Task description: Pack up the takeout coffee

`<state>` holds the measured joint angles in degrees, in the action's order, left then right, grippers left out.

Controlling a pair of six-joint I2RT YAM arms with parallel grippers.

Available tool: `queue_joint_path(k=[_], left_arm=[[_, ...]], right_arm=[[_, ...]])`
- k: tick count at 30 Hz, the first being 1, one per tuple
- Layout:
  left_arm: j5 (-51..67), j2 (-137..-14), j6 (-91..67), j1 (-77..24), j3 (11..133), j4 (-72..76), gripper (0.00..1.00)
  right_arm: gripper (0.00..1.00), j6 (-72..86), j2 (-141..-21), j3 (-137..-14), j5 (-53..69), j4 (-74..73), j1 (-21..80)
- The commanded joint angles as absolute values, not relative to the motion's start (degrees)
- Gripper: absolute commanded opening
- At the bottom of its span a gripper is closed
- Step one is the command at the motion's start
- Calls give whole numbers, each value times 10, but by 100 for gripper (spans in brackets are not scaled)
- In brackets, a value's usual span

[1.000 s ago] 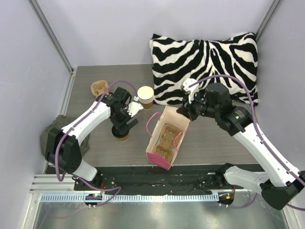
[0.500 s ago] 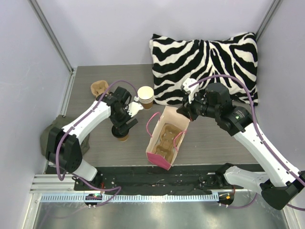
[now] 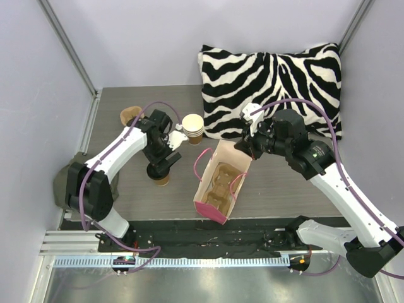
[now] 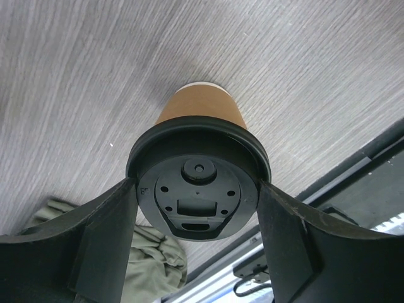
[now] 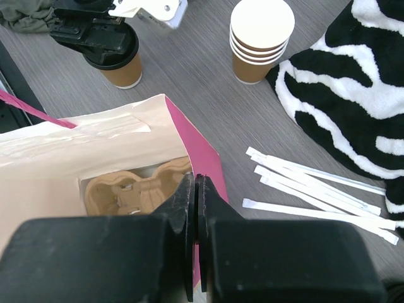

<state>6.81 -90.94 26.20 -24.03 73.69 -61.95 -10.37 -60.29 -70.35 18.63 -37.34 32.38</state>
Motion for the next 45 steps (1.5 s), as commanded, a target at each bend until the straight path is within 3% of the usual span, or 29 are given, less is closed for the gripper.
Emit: queue_joint_path(k=[1, 13, 30, 41, 45], left_arm=[[92, -906, 256, -234, 772, -670, 48], [128, -879, 231, -234, 962, -773, 45], [5, -936, 178, -234, 771, -571, 51], [9, -971, 149, -234, 679, -521, 72], [11, -969, 149, -235, 671, -520, 71]], right_arm=[[1, -106, -594, -729, 180, -354, 322], [1, -105, -599, -732, 178, -352, 322], [1, -102, -604, -732, 180, -349, 321], [1, -106, -601, -732, 177, -352, 321], [1, -107, -601, -732, 178, -353, 322]])
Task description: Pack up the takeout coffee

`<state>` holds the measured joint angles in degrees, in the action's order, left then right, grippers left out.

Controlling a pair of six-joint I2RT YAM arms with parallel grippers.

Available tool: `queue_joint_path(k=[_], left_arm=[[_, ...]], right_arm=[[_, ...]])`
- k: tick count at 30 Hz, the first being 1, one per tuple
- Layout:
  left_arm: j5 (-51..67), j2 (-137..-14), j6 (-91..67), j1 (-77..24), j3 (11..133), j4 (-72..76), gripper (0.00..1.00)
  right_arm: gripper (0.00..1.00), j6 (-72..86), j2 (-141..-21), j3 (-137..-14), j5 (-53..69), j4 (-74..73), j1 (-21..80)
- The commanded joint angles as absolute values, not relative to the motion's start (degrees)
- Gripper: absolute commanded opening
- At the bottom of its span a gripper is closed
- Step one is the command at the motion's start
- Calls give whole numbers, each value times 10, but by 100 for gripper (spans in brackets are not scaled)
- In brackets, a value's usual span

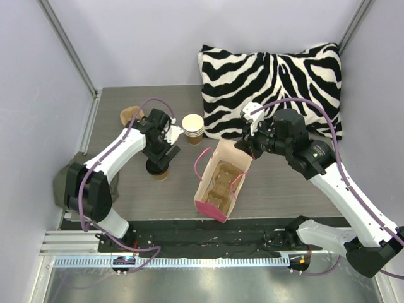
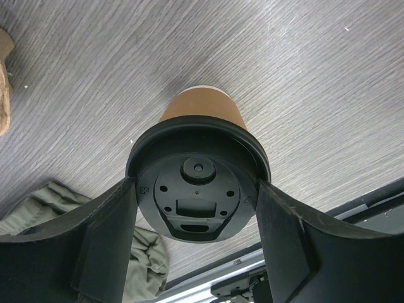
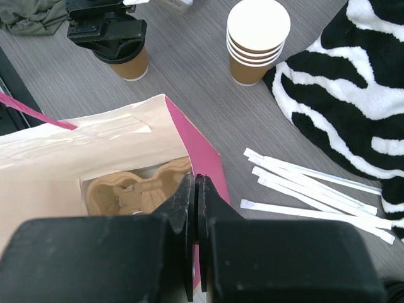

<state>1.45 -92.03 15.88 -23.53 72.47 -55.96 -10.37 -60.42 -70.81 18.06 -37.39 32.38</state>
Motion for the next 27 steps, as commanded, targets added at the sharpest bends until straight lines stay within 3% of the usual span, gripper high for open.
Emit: queue_joint_path(k=[1, 8, 12, 16, 20, 27], left_arm=[[11, -967, 149, -234, 674, -521, 70], [37, -929, 151, -234, 740, -591, 56], [82, -891, 152, -235, 820, -649, 54], [136, -864, 165, -234, 901, -700, 54], [205, -855, 195, -232, 995, -769, 54], [328, -820, 197, -228, 1107, -788, 54]], right_arm=[[1, -107, -601, -731, 178, -353, 322], [1, -104, -601, -736, 168, -353, 322], [4, -100, -604, -739, 164, -357, 322], [16, -97, -604, -741, 163, -356, 322], [35, -96, -602, -742, 163, -358, 322], [46, -92, -603, -753, 156, -360, 322]])
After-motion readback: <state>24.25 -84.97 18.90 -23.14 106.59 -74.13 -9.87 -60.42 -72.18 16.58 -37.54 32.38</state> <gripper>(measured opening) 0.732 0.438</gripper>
